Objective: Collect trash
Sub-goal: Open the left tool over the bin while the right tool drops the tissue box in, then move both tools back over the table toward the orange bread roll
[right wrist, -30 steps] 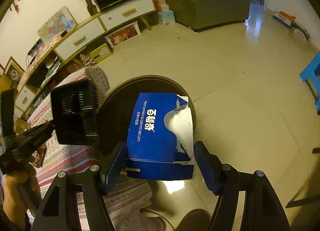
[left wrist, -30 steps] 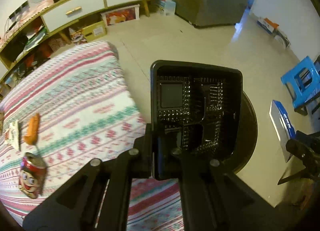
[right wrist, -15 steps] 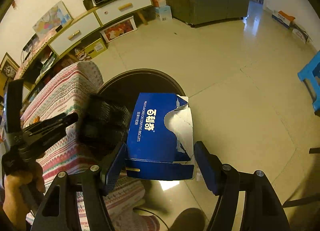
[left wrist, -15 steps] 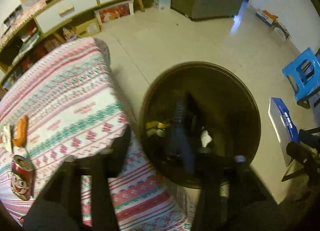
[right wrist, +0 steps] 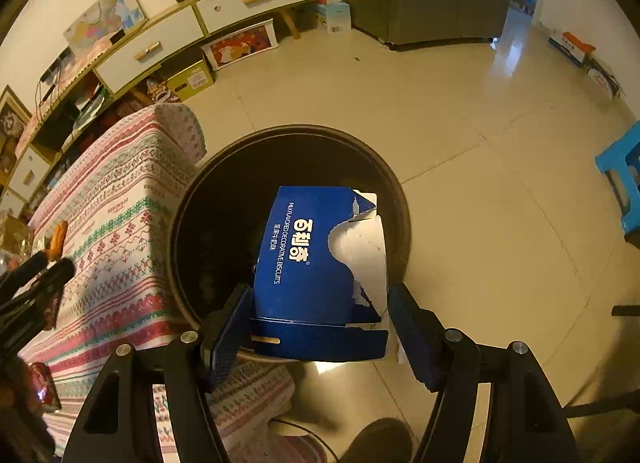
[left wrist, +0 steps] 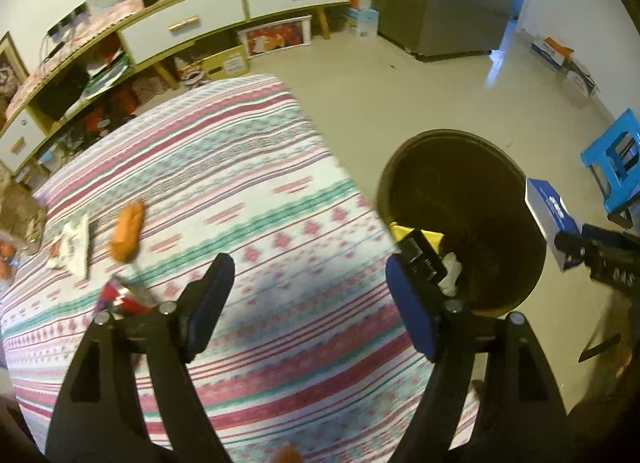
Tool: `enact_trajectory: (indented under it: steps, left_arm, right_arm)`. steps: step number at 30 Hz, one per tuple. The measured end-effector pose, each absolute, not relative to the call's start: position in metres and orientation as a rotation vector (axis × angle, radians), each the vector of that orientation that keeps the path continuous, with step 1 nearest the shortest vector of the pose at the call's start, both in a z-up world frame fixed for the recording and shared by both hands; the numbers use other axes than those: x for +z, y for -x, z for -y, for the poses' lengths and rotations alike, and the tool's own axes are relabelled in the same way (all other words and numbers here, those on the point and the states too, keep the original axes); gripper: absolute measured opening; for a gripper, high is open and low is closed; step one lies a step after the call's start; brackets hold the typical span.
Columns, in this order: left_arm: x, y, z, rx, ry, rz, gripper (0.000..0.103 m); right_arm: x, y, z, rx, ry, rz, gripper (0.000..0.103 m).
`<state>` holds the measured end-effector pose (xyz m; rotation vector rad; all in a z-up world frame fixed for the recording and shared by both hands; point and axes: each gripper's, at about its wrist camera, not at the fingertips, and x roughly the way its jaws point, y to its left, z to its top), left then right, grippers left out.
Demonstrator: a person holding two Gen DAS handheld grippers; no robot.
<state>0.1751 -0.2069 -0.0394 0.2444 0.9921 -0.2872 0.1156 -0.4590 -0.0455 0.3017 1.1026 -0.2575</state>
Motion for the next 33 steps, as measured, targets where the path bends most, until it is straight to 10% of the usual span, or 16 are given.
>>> enact_trajectory:
  steps: [33]
  left_arm:
    - [-0.013, -0.156, -0.002, -0.094, -0.040, -0.969, 0.099]
  right_arm:
    - [-0.017, -0.154, 0.301, -0.134, -0.204, -1.058, 0.084]
